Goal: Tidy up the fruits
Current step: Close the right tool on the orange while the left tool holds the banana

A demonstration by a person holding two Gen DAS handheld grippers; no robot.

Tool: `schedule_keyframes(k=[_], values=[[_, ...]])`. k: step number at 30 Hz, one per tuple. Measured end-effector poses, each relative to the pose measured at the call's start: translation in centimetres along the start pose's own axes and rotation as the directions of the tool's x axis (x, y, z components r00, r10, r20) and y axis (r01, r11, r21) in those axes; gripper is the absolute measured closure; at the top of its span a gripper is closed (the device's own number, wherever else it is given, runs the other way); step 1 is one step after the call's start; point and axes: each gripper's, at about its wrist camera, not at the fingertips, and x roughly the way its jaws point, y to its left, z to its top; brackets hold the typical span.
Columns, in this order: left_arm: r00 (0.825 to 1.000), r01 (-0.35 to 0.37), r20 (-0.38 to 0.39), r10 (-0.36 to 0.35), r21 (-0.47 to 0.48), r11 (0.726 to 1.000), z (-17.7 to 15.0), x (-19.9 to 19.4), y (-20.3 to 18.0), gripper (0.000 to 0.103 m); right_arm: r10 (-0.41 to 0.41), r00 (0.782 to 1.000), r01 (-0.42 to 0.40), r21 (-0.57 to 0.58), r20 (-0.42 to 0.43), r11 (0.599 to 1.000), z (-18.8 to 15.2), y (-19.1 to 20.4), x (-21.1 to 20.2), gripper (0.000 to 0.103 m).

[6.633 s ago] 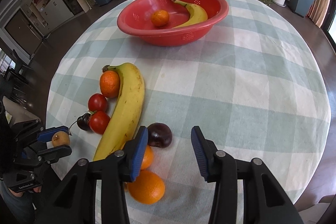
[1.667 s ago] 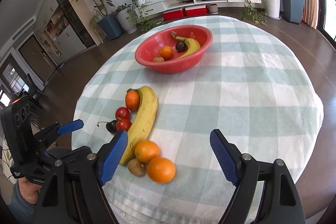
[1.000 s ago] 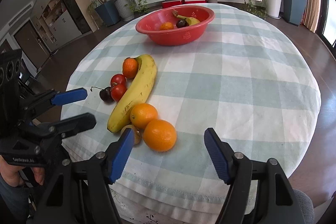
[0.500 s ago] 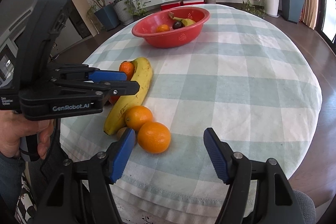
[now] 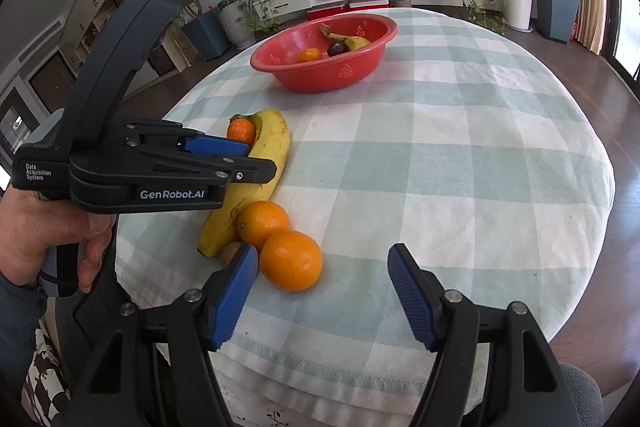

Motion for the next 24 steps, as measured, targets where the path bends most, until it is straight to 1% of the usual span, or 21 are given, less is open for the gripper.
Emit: schedule_keyframes(k=[2, 5, 7, 9, 16, 19, 21, 24], values=[[1.000, 0.001, -0.011, -0.001, -0.003, 1.000, 0.1, 0.3, 0.1, 0.063, -0.001, 1.000, 0.001, -0.004, 0.001, 1.000, -0.1, 0.0, 0.0, 0.032], [0.999, 0.008, -0.043, -0.009, -0.018, 1.000, 0.1, 1.5, 0.5, 0.054, -0.003, 1.000, 0.003, -0.002, 0.002, 1.000, -0.2, -0.1, 0.0, 0.032], [0.998, 0.013, -0.062, -0.014, -0.013, 1.000, 0.0, 2.4, 0.4, 0.053, -0.003, 1.000, 0.003, -0.001, 0.003, 1.000, -0.1, -0.1, 0.0, 0.032], [0.998, 0.014, -0.054, -0.015, -0.018, 1.000, 0.0, 2.7, 0.5, 0.054, -0.005, 1.000, 0.005, -0.003, 0.004, 1.000, -0.1, 0.0, 0.0, 0.032], [0.998, 0.033, -0.049, -0.033, -0.005, 0.999, 0.2, 2.9, 0.7, 0.056, -0.011, 1.000, 0.011, 0.001, 0.000, 1.000, 0.0, 0.0, 0.1, 0.032], [0.999, 0.035, -0.036, -0.035, 0.014, 0.999, 0.2, 2.8, 0.5, 0.062, -0.016, 1.000, 0.016, 0.001, -0.003, 1.000, -0.1, 0.0, 0.1, 0.032], [0.999, 0.040, -0.025, -0.039, 0.032, 0.999, 0.1, 2.6, 0.2, 0.069, -0.019, 1.000, 0.019, 0.000, -0.006, 1.000, -0.1, 0.1, 0.2, 0.032], [0.999, 0.047, -0.013, -0.046, 0.058, 0.997, -0.1, 2.5, -0.1, 0.072, -0.024, 0.999, 0.024, -0.009, -0.021, 1.000, 0.0, 0.2, 0.5, 0.032]])
